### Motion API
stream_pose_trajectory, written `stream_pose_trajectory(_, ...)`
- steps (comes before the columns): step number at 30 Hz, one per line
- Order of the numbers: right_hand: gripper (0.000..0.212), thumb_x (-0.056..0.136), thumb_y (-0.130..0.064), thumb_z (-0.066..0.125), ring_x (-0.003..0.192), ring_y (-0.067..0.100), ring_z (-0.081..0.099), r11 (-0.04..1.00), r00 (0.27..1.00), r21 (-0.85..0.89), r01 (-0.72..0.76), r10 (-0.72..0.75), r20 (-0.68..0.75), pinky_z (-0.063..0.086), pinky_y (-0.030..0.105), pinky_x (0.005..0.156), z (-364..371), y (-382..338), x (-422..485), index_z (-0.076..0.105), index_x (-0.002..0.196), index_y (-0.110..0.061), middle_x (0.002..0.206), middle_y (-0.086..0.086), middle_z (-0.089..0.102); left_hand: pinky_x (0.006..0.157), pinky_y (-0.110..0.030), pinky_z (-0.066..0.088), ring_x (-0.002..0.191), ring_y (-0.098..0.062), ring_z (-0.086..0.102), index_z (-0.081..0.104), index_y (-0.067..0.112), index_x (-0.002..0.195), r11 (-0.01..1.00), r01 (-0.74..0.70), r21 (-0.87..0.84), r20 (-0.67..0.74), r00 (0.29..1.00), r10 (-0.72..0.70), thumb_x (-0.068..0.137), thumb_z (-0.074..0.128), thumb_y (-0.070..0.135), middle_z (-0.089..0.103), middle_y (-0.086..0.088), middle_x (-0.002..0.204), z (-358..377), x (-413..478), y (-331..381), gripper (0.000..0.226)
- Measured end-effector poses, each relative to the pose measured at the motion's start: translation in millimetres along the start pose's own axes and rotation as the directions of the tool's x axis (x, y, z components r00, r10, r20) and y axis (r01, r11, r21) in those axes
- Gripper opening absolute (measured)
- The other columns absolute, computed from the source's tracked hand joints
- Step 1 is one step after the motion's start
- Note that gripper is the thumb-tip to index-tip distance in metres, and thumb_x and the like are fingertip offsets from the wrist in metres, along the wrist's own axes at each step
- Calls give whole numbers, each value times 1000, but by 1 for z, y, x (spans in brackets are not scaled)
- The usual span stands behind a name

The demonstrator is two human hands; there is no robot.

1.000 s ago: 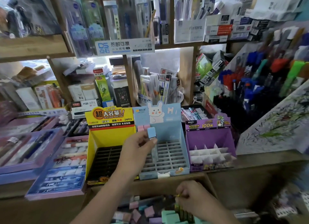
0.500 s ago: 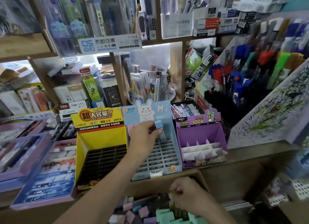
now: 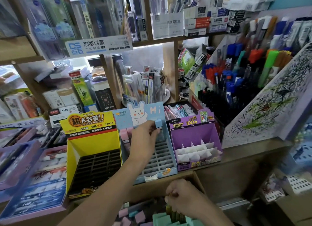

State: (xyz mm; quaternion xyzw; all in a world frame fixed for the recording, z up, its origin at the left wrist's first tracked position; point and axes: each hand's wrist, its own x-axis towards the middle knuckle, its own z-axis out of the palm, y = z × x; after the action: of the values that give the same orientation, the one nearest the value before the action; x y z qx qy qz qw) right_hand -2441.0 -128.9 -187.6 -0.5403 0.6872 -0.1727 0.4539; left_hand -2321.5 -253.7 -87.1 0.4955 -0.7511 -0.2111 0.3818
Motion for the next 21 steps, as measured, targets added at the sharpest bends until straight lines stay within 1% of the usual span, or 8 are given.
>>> stream_pose_trajectory(5, 9, 89, -40, 71, 83, 5, 67, 1000, 1000, 1, 10, -10, 8, 54, 25, 82, -1, -2, 0, 66, 88, -32, 85, -9, 71, 79, -32, 56, 89, -13, 67, 74, 19, 106, 995, -14, 100, -8, 1000, 15, 93, 67, 21, 77, 5, 97, 0, 4, 5, 15)
stream_pose_trajectory(8, 12, 89, -42, 70, 85, 6, 68, 1000, 1000, 1, 11, -11, 12, 56, 27, 83, -2, -2, -1, 67, 91, -31, 88, -9, 71, 76, -32, 55, 84, -15, 68, 74, 19, 101, 990, -14, 143, 24, 1000, 11, 92, 68, 20, 77, 2, 92, 0, 8, 4, 11)
stream_pose_trajectory(11, 16, 87, -44, 70, 88, 7, 69, 1000, 1000, -1, 11, -11, 10, 58, 31, 88, -1, -1, -1, 66, 95, -31, 94, -8, 71, 71, -28, 53, 81, -13, 68, 73, 18, 100, 993, 5, 119, 32, 999, -9, 90, 70, 17, 76, 3, 87, 4, 9, 2, 10)
stream_pose_trajectory(13, 21, 86, -45, 71, 86, 5, 71, 1000, 1000, -7, 6, -6, 10, 59, 31, 88, -1, -1, -2, 67, 100, -31, 97, -7, 72, 69, -25, 52, 79, -10, 68, 72, 18, 99, 995, 25, 92, 18, 999, -26, 89, 71, 14, 76, 4, 85, 8, 7, 0, 10)
stream_pose_trajectory(16, 23, 86, -44, 71, 77, 2, 73, 1000, 1000, -5, 1, -1, 22, 60, 31, 85, -1, -1, -2, 67, 104, -30, 96, -6, 73, 71, -27, 55, 78, -11, 69, 73, 15, 97, 995, 64, 76, 1, 998, -64, 89, 70, 13, 76, 3, 83, 13, 6, -3, 9)
stream_pose_trajectory(18, 23, 87, -43, 71, 76, 2, 74, 1000, 1000, 0, 2, -2, 25, 61, 32, 85, -1, 0, -2, 66, 105, -30, 95, -6, 74, 70, -28, 55, 78, -13, 69, 73, 15, 96, 994, 75, 81, -6, 997, -75, 90, 69, 14, 76, 3, 82, 15, 6, -4, 8)
stream_pose_trajectory(21, 20, 87, -43, 70, 74, 1, 73, 1000, 1000, 7, 0, 0, 28, 61, 32, 85, 0, 1, -1, 65, 103, -30, 94, -6, 74, 73, -34, 58, 80, -17, 70, 72, 15, 96, 991, 89, 97, -10, 996, -88, 90, 68, 14, 76, 1, 84, 15, 6, -3, 7)
